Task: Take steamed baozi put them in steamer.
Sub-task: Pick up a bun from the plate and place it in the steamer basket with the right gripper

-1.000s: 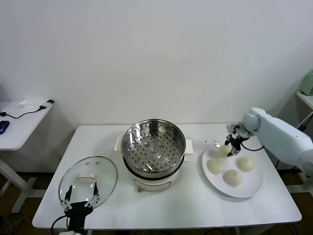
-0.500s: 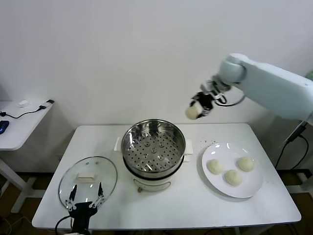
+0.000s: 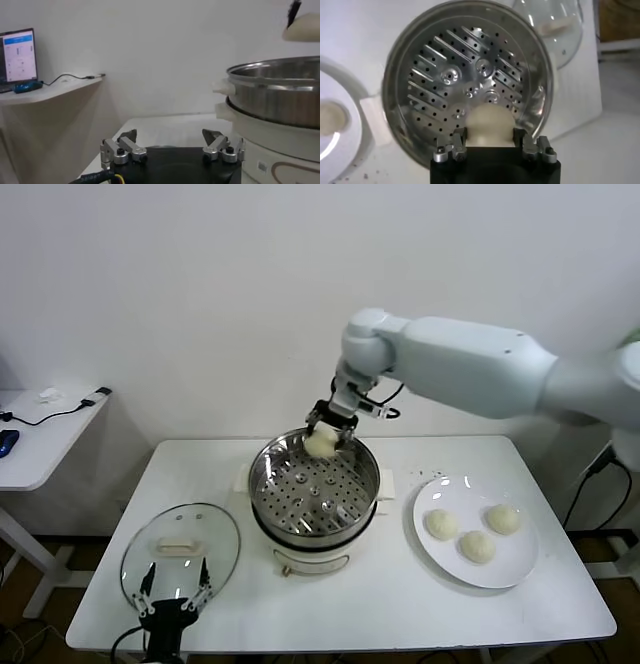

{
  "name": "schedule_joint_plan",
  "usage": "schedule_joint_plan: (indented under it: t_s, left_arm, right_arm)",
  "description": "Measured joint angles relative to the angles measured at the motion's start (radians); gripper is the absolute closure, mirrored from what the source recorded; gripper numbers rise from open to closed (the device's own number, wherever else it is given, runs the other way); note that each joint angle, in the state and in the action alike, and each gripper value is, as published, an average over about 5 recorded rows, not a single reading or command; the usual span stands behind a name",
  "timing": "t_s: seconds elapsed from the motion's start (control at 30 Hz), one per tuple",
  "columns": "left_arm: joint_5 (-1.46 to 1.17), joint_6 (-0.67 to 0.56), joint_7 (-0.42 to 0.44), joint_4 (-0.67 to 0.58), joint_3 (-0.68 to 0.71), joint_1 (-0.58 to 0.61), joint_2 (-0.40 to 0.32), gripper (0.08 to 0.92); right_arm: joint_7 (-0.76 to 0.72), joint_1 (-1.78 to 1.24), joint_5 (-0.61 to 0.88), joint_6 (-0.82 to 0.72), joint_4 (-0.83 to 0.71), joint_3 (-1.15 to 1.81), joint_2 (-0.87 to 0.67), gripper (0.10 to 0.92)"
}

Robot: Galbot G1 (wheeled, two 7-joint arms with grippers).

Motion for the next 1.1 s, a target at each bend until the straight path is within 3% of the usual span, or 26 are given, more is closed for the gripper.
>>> schedule_joint_plan:
  t_s: [0.73,1.0,1.1]
  left_arm:
    - [0.002,-0.014,-0.009,0.016,-0.010,0.001,0.005,0.177]
    - [0.002,-0.017,-0.010,0.013,-0.008,0.004,0.006,0.177]
    - [0.002,-0.017,-0.011,0.011,-0.007,0.005,0.006,0.177]
  right_arm:
    - [0.028,-0.181,-0.194,0.158,-0.309,0.069,0.168,0.376]
    - [0.034,-0.190,-0.197,0.176,-0.331,0.072,0.170,0.223]
    - [0.034,-0.183,-0.183,0.178,-0.324,0.072,0.165,0.205]
